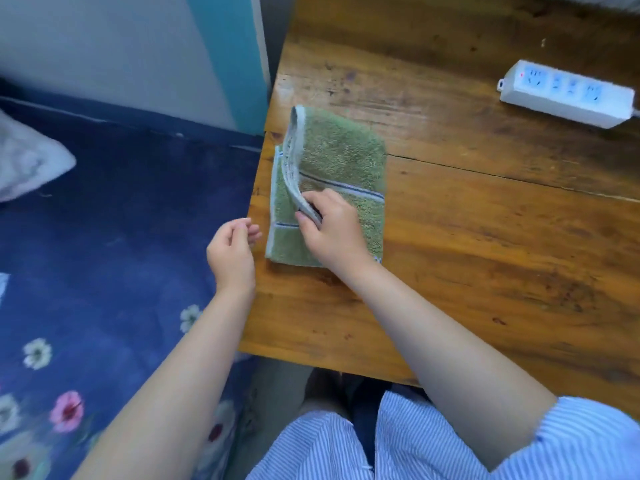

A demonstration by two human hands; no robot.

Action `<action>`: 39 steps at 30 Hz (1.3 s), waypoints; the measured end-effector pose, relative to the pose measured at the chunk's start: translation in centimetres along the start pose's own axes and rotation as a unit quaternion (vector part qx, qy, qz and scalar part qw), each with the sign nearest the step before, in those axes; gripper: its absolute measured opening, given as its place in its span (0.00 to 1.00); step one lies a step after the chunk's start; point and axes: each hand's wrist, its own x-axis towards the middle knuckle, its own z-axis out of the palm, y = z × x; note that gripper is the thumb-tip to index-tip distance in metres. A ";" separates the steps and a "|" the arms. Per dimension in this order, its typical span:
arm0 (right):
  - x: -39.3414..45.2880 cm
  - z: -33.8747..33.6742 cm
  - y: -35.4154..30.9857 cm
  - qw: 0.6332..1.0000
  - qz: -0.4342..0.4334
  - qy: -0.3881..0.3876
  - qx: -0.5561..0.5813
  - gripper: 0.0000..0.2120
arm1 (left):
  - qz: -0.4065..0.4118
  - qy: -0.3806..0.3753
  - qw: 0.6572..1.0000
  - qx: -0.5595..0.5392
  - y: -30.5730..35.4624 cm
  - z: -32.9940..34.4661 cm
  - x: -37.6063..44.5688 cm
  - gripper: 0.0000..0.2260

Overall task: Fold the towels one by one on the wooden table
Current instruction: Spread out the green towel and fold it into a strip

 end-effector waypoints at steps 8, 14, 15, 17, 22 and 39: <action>0.4 3.0 2.0 0.986 0.117 -0.123 -0.009 0.20 | -0.089 -0.051 0.995 0.004 -0.7 -2.5 1.2 0.09; 0.9 -2.4 3.3 0.999 0.029 0.015 -0.037 0.12 | -0.029 -0.123 0.985 0.114 1.1 -0.2 0.7 0.10; 2.1 -3.1 3.6 0.995 0.008 0.053 -0.084 0.13 | -0.014 -0.131 0.979 0.155 1.4 0.3 0.4 0.10; 5.0 -3.9 4.4 0.984 0.017 0.060 -0.166 0.17 | 0.019 -0.127 0.965 0.228 1.8 1.2 -0.1 0.15; 9.7 -4.8 6.6 0.958 0.040 -0.028 -0.283 0.14 | 0.089 -0.128 0.920 0.359 0.9 1.8 -0.4 0.11; 4.7 -5.1 6.4 0.954 -0.181 0.068 -0.227 0.19 | 0.511 -0.142 0.729 0.433 0.7 0.5 -0.3 0.17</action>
